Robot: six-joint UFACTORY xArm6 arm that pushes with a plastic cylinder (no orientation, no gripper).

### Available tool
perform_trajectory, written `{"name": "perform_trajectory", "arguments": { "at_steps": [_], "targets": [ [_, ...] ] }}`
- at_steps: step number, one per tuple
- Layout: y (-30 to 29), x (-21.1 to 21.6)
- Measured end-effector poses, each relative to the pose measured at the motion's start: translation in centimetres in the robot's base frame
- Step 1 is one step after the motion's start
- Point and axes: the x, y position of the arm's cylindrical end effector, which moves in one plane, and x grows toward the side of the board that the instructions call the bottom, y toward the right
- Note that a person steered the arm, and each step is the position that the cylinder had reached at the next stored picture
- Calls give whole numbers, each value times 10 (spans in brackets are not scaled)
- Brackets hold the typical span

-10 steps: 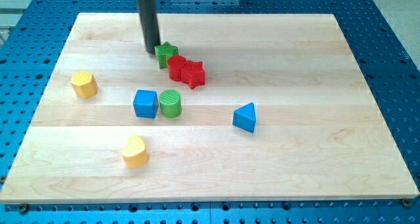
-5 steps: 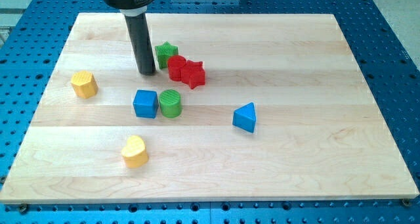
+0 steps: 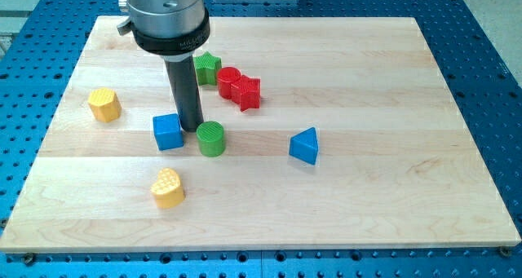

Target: Push the green circle into the green star

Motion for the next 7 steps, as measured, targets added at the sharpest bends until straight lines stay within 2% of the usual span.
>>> {"name": "perform_trajectory", "arguments": {
  "at_steps": [1, 2, 3, 4, 5, 6, 7],
  "targets": [
    [-23, 32],
    [-11, 76],
    [40, 92],
    [58, 33],
    [60, 39],
    [42, 72],
    [23, 23]
  ]
}}
